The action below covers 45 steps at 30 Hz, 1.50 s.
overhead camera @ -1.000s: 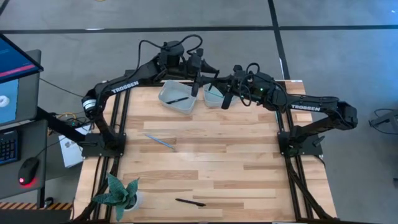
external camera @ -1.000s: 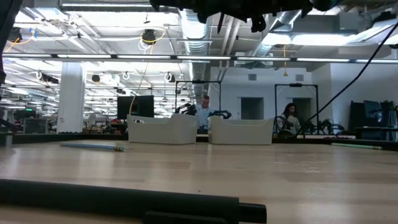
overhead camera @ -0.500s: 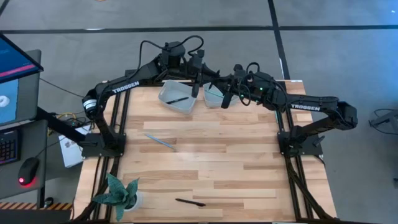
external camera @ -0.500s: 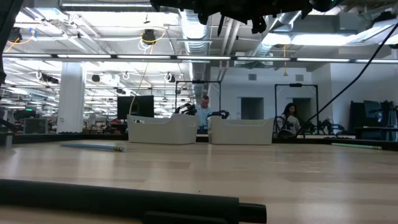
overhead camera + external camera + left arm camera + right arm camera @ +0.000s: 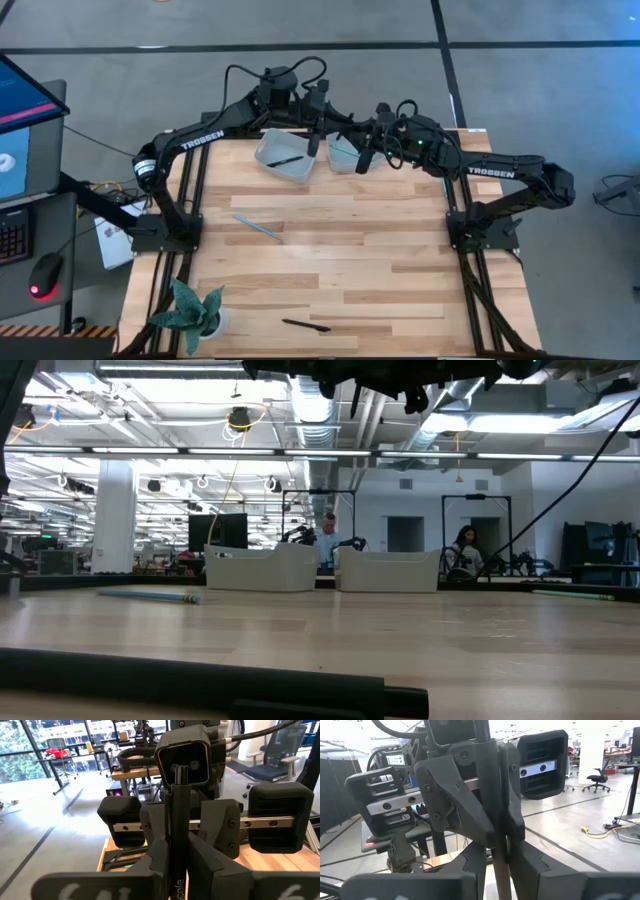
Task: Sort pens & pencils
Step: Put the top black pen into the left gray bin
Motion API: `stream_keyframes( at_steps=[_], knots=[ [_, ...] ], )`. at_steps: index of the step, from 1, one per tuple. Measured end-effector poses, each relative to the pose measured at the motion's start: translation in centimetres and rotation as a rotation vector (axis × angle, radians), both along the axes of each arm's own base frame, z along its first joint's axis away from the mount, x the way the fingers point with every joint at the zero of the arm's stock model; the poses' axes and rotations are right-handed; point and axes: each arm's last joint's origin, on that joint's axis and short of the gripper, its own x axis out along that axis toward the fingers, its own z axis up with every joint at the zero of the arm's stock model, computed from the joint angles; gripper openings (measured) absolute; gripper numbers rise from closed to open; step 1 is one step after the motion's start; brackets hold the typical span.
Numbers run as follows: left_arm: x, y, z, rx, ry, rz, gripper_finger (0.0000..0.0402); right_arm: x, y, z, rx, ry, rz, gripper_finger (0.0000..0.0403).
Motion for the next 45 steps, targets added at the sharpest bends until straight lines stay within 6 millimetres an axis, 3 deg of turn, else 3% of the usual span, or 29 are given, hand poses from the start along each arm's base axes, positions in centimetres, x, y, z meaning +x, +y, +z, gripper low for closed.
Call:
stream_keyframes(
  at_steps=[22,26,35,45],
  knots=[
    [0.0,0.0,0.0,0.011,0.0,0.001,0.0029,0.0,0.0,0.0,-0.006,0.004,0.005,0.0105],
    [0.0,0.1,0.0,0.012,0.001,0.007,0.0035,0.0,0.0,-0.1,-0.005,0.009,0.006,0.0137],
    [-0.3,0.7,0.0,0.007,0.002,0.032,0.0036,0.0,0.0,-0.2,0.002,0.028,0.004,0.0261],
    [-2.8,4.2,1.8,-0.149,-0.046,0.147,0.0027,-0.5,-1.0,-2.2,0.132,0.197,-0.061,0.0276]
  ],
)
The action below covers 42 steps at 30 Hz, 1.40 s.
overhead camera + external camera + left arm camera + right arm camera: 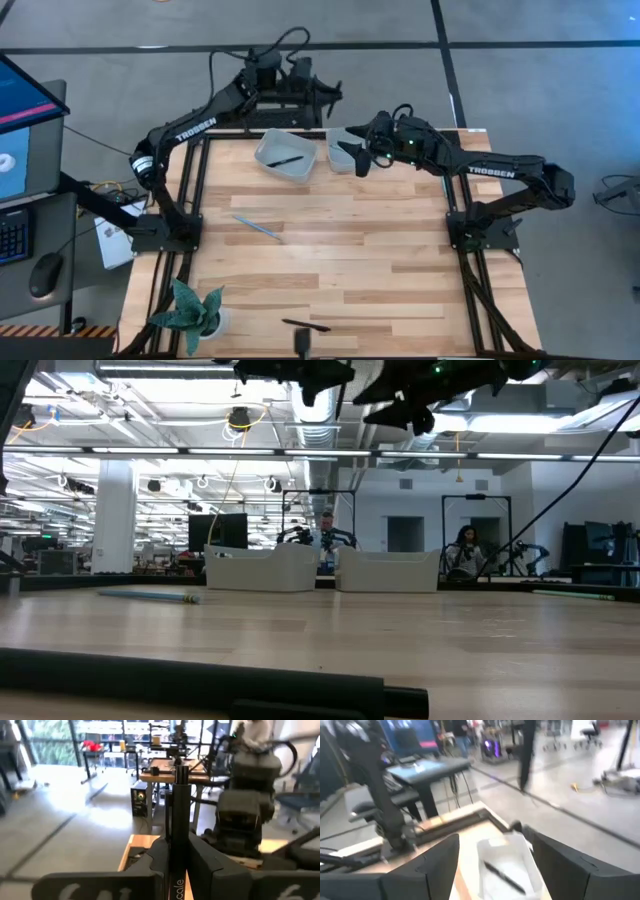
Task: Sort pens & pencils
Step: Put the top black pen into the left gray bin
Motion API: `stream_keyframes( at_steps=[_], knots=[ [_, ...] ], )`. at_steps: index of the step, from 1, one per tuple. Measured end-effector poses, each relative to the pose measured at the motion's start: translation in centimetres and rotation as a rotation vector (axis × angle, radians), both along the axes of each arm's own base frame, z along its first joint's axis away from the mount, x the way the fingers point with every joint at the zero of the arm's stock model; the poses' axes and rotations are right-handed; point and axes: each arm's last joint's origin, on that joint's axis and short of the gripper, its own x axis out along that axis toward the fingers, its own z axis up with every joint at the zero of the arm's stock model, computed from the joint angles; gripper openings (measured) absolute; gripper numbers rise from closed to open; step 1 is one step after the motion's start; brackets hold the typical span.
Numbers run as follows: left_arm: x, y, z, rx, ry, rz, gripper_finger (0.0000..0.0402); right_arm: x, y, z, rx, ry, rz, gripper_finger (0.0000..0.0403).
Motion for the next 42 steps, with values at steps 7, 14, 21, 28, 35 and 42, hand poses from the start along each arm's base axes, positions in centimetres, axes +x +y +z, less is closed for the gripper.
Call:
stream_keyframes(
  at_steps=[7,14,21,28,35,42],
  knots=[
    [-2.5,3.4,0.0,-0.173,-0.02,0.119,0.0036,-0.1,-0.1,-0.6,0.022,0.056,-0.006,0.0276],
    [-4.8,5.8,0.6,-0.253,-0.09,0.141,0.0027,-0.2,-0.1,-0.8,0.013,0.084,-0.008,0.0276],
    [-5.7,7.5,-1.7,-0.35,-0.138,0.146,0.0027,-0.3,-0.1,-1.1,0.022,0.118,-0.019,0.0276],
    [-6.8,7.4,-6.2,-0.466,-0.221,0.139,0.0029,-0.5,-0.3,-1.5,0.036,0.162,-0.038,0.0276],
    [-9.4,4.5,-9.4,-0.503,-0.287,0.275,0.0027,-0.8,-1.1,-1.6,0.039,0.164,-0.066,0.0276],
    [-11.5,1.3,-13.0,-0.554,-0.346,0.448,0.0029,-1.1,-1.8,-1.4,0.036,0.148,-0.093,0.0276]
  ],
)
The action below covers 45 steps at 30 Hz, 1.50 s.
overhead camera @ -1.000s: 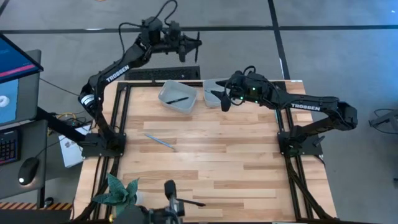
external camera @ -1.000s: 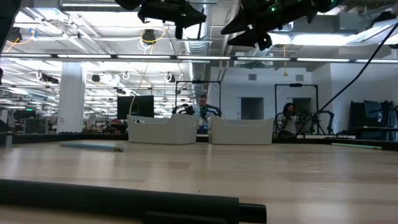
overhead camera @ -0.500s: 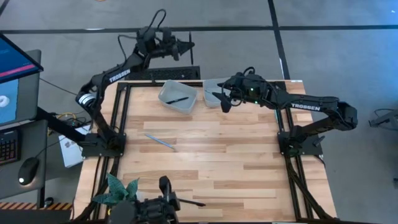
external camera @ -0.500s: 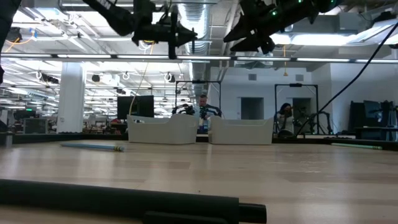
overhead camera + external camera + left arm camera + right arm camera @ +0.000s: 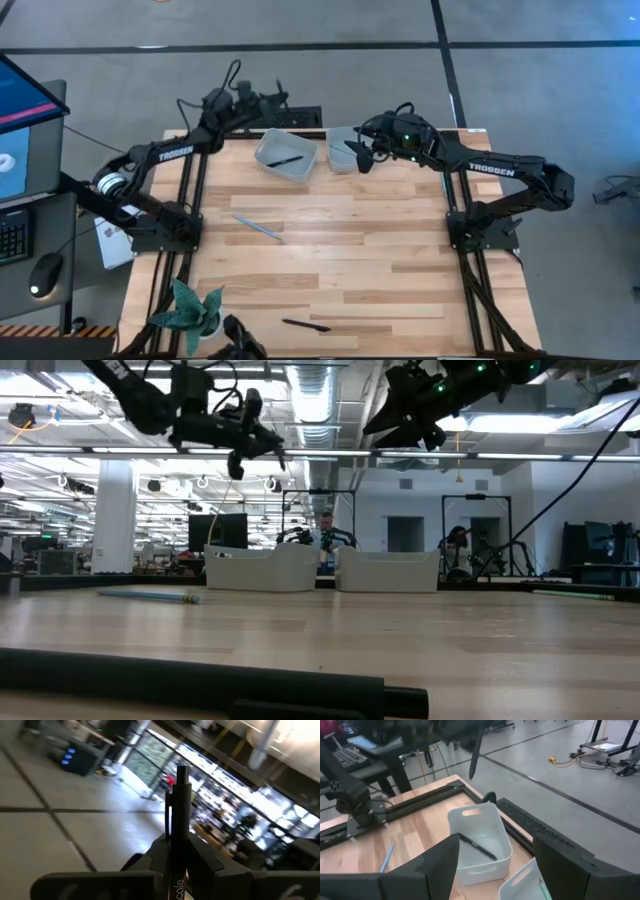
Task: Sort pens & pencils
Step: Put the top black pen into the left gray bin
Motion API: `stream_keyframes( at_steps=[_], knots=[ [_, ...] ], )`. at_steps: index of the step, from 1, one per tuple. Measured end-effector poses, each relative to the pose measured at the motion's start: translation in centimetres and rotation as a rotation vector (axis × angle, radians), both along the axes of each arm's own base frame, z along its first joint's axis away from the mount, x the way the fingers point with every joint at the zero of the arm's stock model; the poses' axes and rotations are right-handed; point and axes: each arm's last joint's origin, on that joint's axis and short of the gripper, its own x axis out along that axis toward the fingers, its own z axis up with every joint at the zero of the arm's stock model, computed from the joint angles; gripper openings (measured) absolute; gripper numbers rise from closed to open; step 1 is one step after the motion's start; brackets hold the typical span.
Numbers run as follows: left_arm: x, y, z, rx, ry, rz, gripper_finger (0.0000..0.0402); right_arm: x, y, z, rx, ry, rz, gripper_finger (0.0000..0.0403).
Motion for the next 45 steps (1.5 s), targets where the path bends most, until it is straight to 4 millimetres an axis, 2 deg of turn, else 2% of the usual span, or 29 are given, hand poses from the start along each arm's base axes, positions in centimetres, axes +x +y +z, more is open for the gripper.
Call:
stream_keyframes(
  at_steps=[11,17,22,27,31,36,45],
  knots=[
    [0.0,-3.0,-6.0,-0.254,-0.015,0.256,0.0032,0.2,0.2,0.3,-0.005,-0.035,0.013,0.0276],
    [0.2,-4.4,-8.0,-0.364,-0.025,0.322,0.0034,0.3,0.5,0.3,-0.005,-0.035,0.024,0.0276],
    [0.8,-5.5,-8.4,-0.385,-0.037,0.358,0.0032,0.3,0.5,0.3,-0.009,-0.033,0.024,0.0276],
    [1.0,-6.1,-9.0,-0.447,-0.039,0.468,0.0035,0.3,0.5,0.3,-0.01,-0.029,0.026,0.0276],
    [1.3,-6.6,-9.5,-0.49,-0.02,0.481,0.0036,0.3,0.5,0.3,-0.01,-0.027,0.027,0.0276],
    [1.7,-7.1,-9.1,-0.481,-0.053,0.47,0.0037,0.3,0.5,0.3,-0.01,-0.027,0.027,0.0276],
    [1.6,-7.4,-9.9,-0.514,0.012,0.513,0.0032,0.3,0.5,0.3,-0.011,-0.026,0.027,0.0276]
  ],
)
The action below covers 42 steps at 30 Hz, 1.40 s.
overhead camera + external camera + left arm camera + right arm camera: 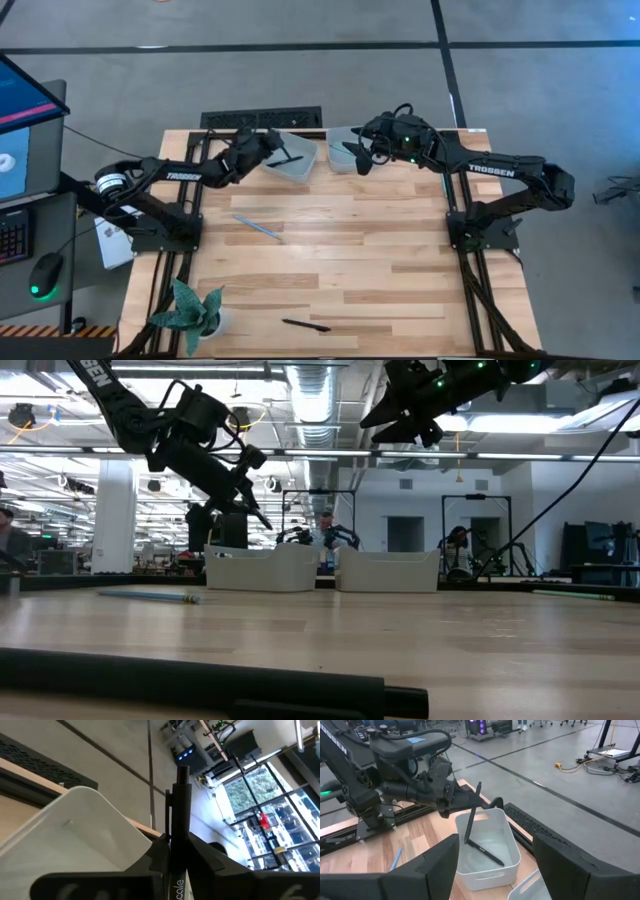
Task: Sort pens & pencils
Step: Put the top black pen into the left gray bin
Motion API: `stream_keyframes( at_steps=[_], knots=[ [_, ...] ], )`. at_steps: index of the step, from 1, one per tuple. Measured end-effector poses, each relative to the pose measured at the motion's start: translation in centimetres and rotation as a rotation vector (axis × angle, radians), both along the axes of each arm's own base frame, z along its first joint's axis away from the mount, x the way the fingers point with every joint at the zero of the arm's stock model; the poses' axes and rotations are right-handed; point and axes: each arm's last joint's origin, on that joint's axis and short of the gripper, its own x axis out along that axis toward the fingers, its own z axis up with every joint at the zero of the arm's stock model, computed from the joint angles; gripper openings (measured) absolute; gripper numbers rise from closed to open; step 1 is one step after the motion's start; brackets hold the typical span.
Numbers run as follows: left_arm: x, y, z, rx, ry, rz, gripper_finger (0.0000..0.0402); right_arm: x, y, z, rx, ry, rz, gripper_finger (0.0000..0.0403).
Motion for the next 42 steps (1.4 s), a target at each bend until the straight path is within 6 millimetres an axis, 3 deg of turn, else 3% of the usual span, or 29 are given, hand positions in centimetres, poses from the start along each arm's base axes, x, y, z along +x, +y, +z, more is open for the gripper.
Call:
stream_keyframes(
  at_steps=[38,42],
  knots=[
    [-0.6,-0.4,-1.8,-0.167,0.065,0.064,0.0041,0.0,0.0,-0.1,-0.016,0.024,0.007,0.0276],
    [0.1,-0.1,-2.4,-0.183,0.066,0.043,0.0041,0.0,0.0,-0.1,-0.017,0.024,0.007,0.0276]
  ],
)
